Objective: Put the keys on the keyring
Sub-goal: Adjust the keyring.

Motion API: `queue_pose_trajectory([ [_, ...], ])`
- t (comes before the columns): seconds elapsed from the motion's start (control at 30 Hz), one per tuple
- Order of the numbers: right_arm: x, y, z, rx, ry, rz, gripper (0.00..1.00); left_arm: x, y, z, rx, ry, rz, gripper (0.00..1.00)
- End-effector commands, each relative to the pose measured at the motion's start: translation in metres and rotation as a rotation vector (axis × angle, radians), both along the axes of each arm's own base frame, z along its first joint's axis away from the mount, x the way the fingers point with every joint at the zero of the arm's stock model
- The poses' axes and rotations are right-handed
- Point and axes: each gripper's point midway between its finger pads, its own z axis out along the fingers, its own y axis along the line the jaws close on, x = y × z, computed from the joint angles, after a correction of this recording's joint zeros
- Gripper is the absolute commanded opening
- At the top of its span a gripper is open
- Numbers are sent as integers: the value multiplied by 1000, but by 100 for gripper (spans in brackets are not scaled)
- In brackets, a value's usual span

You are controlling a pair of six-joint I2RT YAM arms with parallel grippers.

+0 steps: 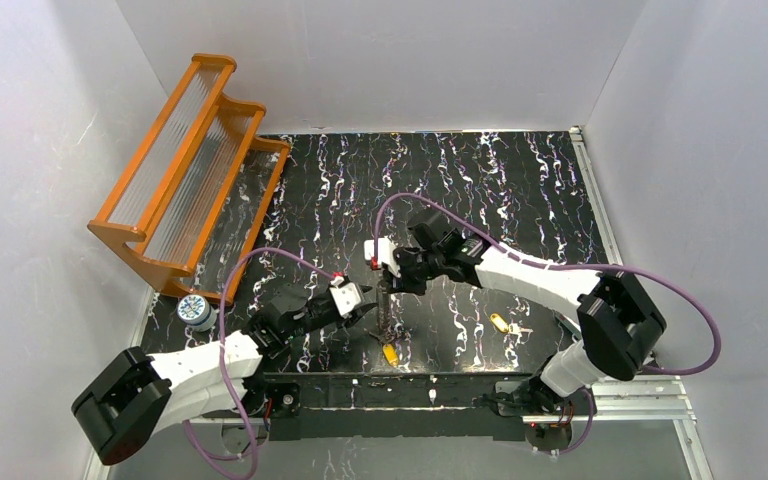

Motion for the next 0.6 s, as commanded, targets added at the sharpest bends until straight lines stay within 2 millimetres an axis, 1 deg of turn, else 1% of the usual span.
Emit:
queue_pose_trajectory([
  [0.0,-10,6,-1,16,5,74,1,10,-1,8,27,-52,18,36],
  [0.27,-18,12,10,92,-27,154,1,15,-1,9,68,-111,12,35],
  [0.37,-21,13,13,112,-30,172,1,14,-4,10,72,-119,-10,32],
  [0.57,-23,14,15,124,-29,180,1,10,-15,6,88,-104,-76,20],
])
